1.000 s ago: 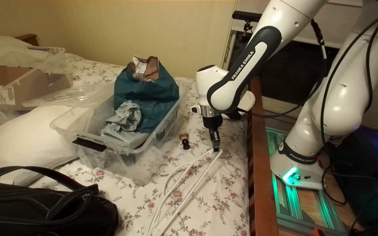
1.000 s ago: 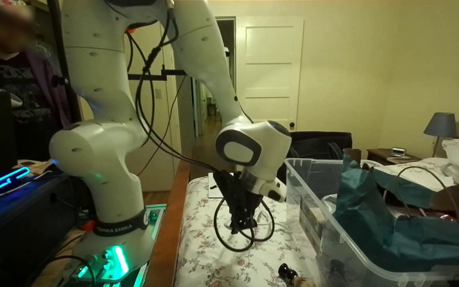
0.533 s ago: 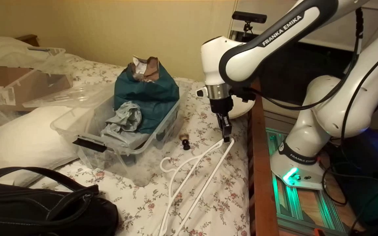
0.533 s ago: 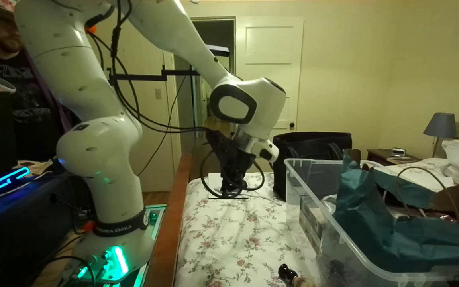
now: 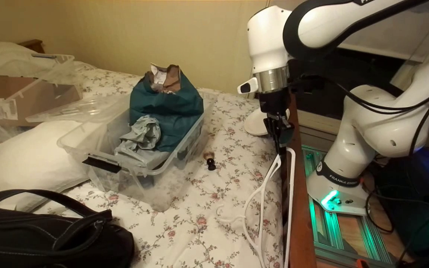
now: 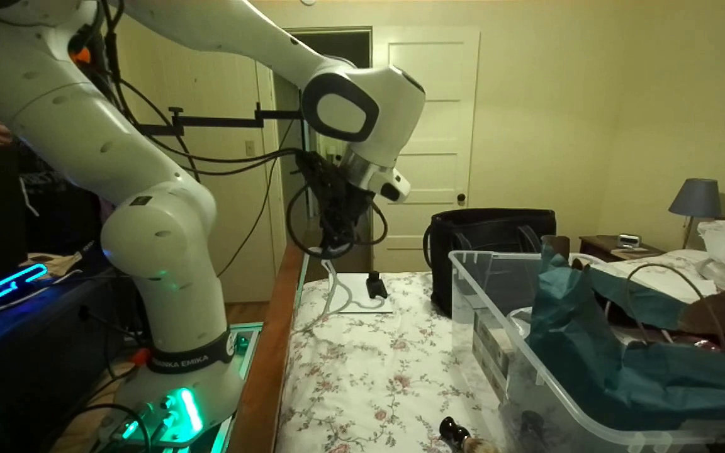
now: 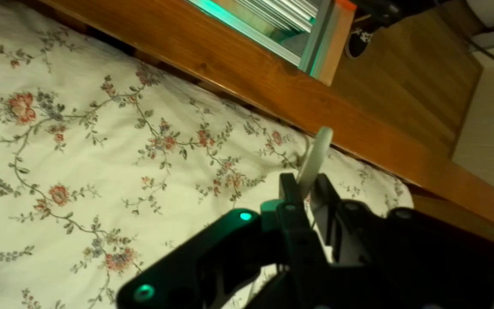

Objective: Put the clothing hanger into the plastic container box

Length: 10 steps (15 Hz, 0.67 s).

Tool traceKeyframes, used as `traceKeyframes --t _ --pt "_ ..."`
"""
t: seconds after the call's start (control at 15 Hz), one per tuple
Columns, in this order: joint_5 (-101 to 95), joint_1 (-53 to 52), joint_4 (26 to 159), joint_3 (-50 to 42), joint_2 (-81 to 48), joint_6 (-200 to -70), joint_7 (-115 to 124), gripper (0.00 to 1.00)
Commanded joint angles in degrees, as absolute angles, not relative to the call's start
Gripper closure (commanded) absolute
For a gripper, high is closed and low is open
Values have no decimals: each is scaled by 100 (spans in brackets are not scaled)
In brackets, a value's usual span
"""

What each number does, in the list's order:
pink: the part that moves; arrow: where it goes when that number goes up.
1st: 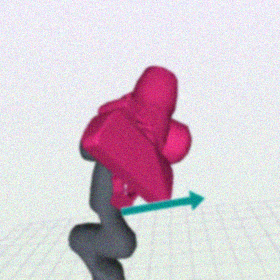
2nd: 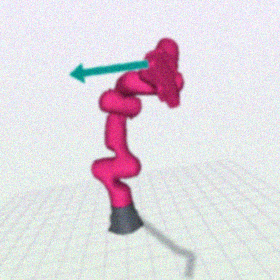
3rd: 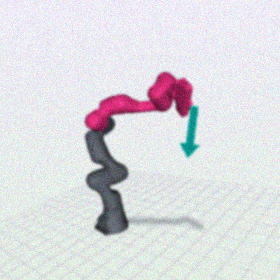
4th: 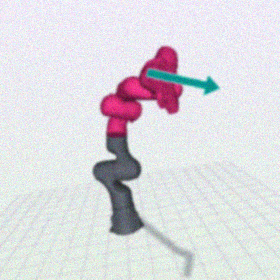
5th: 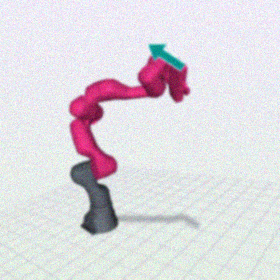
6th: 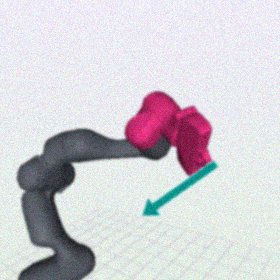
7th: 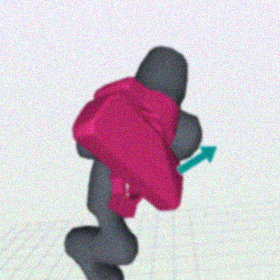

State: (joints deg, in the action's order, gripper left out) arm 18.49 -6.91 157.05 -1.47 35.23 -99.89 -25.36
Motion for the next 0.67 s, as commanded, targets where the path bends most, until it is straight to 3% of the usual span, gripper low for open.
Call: traceKeyframes --t 0.0,0.6 --pt "2438 -947 15810 -318 4171 -10089 -2619 94" --pt "3450 -1270 15759 -312 4529 -11637 -2659 95"
